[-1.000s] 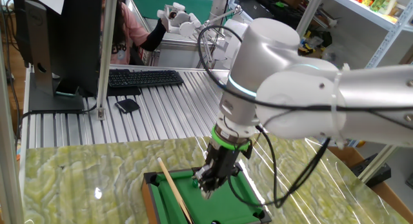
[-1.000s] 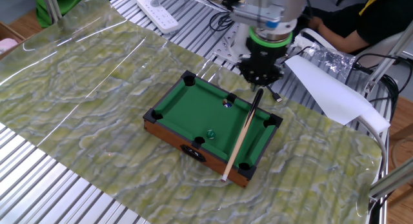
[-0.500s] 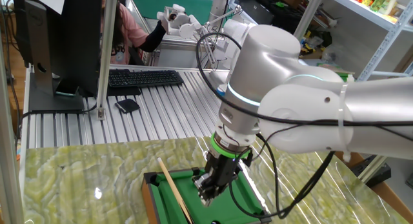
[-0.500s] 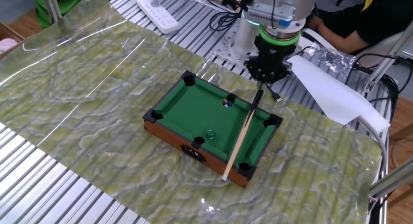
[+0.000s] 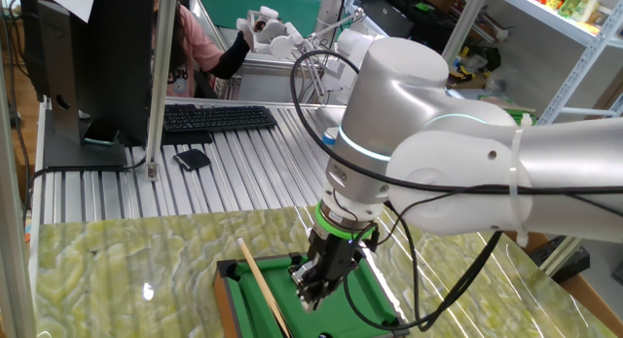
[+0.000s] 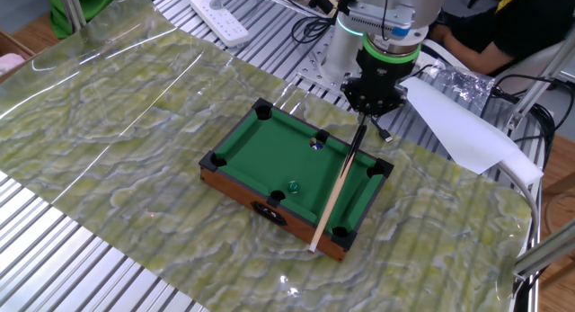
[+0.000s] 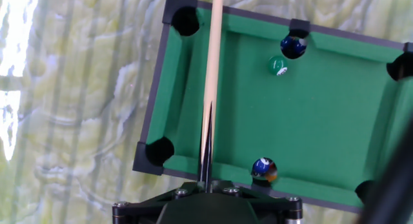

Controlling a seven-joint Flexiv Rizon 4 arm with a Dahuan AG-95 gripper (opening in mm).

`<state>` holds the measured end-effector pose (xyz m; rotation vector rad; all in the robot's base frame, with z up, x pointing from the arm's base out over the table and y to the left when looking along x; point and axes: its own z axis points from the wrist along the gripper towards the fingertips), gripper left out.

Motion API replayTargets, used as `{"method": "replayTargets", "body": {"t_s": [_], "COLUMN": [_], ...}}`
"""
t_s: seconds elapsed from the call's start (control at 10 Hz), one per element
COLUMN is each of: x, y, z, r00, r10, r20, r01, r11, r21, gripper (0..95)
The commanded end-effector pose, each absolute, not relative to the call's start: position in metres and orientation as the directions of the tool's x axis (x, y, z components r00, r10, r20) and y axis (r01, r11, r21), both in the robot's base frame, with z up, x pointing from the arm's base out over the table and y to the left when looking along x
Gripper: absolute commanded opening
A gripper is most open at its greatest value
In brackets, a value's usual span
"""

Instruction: Hit the pool ball

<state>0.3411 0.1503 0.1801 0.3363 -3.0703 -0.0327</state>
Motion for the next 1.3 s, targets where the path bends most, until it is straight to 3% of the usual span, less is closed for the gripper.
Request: {"method": "replayTargets", "body": {"t_s": [0.1,0.5,0.6,1.3], "x": [0.341,0.340,0.339,0.337], "y": [0.150,0.155,0.157,0.162], "z": [0.178,0.167,0.163,0.145], "r00": [-0.975,-0.979,-0.980,-0.988], "r10": [-0.215,-0.198,-0.193,-0.147], "r20": [0.049,0.049,0.048,0.051], "r01": [-0.214,-0.197,-0.192,-0.146], "r11": [0.977,0.980,0.981,0.989], "r21": [0.025,0.023,0.023,0.020], "gripper": [19.0,19.0,38.0,38.0]}}
